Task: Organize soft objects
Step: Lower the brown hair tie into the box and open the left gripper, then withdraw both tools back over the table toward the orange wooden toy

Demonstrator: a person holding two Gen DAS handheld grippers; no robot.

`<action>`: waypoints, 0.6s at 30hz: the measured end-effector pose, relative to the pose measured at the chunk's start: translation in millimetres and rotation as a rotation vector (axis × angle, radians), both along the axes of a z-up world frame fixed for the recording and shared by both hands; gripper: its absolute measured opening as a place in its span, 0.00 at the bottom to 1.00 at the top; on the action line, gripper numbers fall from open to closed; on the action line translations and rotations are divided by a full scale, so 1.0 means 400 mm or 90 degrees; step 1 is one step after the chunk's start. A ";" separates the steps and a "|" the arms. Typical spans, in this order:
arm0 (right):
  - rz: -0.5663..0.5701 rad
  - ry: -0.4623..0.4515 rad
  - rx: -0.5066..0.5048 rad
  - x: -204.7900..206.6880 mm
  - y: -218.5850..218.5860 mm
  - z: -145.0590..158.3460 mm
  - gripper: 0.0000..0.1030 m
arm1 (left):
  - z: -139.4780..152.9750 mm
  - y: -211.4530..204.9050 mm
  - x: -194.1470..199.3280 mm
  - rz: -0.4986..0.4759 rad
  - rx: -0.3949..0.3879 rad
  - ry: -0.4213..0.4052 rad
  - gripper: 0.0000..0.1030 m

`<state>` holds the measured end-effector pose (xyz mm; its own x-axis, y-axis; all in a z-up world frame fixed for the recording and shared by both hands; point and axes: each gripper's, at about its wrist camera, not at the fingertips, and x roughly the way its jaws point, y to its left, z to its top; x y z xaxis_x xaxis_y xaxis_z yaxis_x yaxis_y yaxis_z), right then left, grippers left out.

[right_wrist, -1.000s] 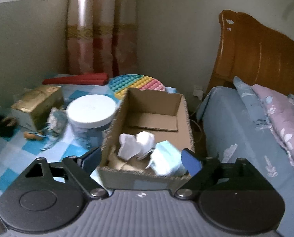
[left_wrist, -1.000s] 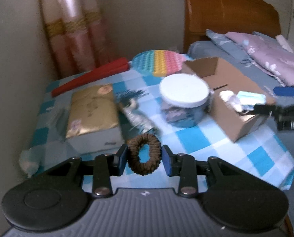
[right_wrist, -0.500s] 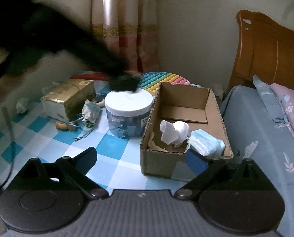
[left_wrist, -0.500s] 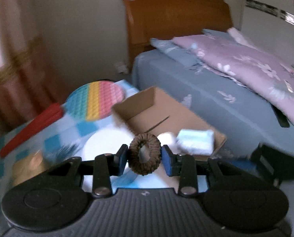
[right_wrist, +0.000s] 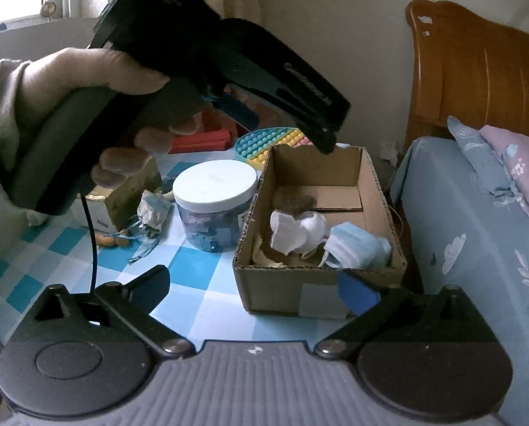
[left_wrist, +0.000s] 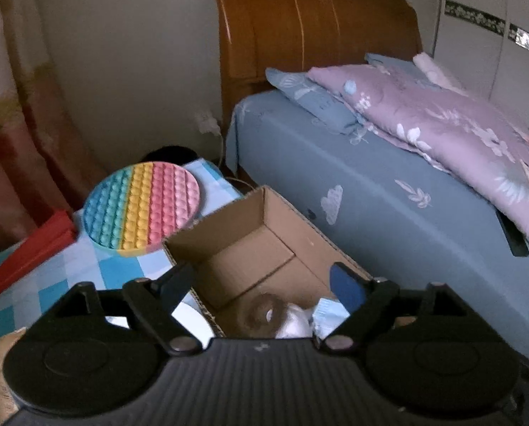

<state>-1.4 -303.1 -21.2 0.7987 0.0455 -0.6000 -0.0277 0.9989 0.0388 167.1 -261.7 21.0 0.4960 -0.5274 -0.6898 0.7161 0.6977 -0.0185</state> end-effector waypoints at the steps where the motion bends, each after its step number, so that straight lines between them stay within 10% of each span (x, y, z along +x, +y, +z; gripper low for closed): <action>1: 0.001 0.000 0.001 -0.001 0.001 0.001 1.00 | 0.002 0.004 -0.003 0.004 -0.004 -0.008 0.83; 18: 0.017 0.006 -0.005 -0.029 0.055 0.017 1.00 | 0.029 0.168 -0.118 0.070 0.029 -0.032 0.97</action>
<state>-13.0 -281.0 -14.5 0.7917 0.0623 -0.6077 -0.0546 0.9980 0.0312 119.9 -194.6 32.7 0.5834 -0.4368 -0.6847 0.6344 0.7715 0.0483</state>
